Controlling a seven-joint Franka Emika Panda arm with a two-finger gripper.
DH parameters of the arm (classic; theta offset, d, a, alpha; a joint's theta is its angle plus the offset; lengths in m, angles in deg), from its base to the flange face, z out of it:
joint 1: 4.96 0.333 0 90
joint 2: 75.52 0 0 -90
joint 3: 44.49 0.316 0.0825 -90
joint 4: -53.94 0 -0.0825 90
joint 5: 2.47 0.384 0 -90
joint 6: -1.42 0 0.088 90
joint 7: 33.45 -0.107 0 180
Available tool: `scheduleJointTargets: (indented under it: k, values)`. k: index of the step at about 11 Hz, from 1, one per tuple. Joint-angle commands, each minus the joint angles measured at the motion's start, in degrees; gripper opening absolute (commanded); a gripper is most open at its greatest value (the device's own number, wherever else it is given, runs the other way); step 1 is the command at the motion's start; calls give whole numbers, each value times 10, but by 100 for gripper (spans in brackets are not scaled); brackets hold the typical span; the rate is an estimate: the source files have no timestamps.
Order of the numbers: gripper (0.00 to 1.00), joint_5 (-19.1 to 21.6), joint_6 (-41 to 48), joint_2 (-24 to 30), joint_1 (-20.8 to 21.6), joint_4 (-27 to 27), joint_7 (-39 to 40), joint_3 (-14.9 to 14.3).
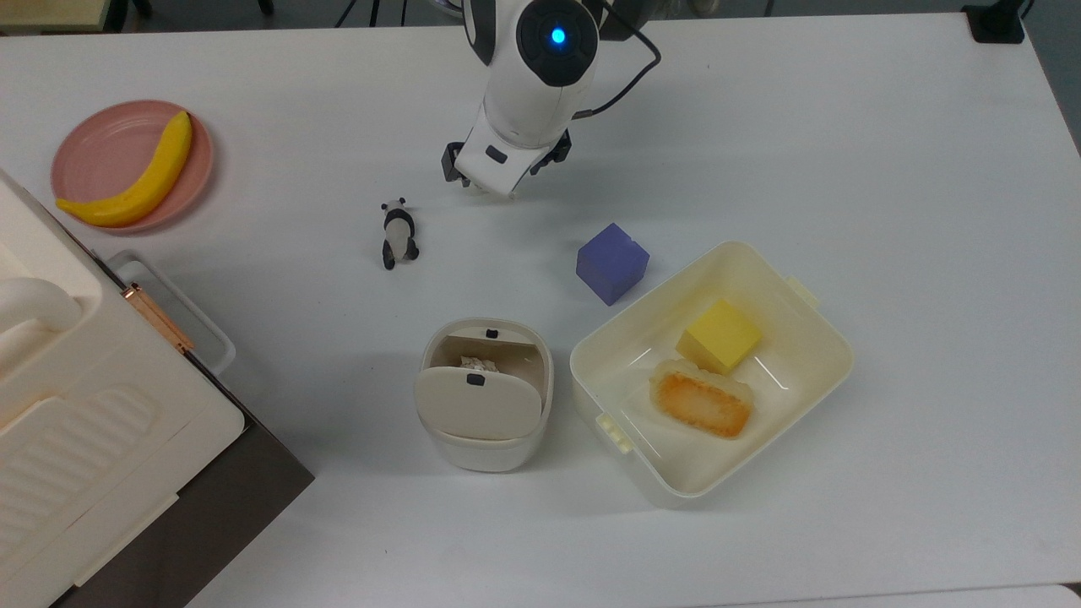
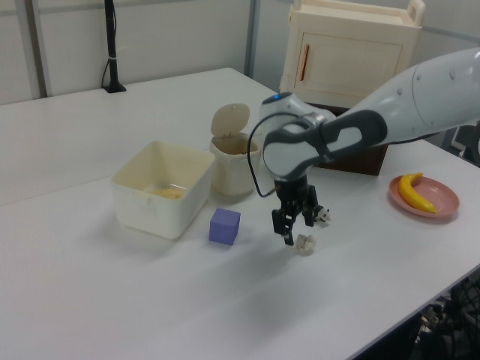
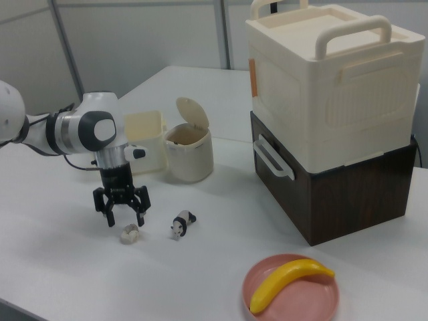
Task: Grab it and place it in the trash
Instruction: 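Lower the gripper onto the white scrap and close it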
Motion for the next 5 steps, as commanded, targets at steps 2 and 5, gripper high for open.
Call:
scheduleJointTargets:
  k: [2, 5]
  values:
    - [78, -20, -31, 6, 9, 41, 46, -4]
    - [34, -26, -33, 4, 8, 38, 69, -4]
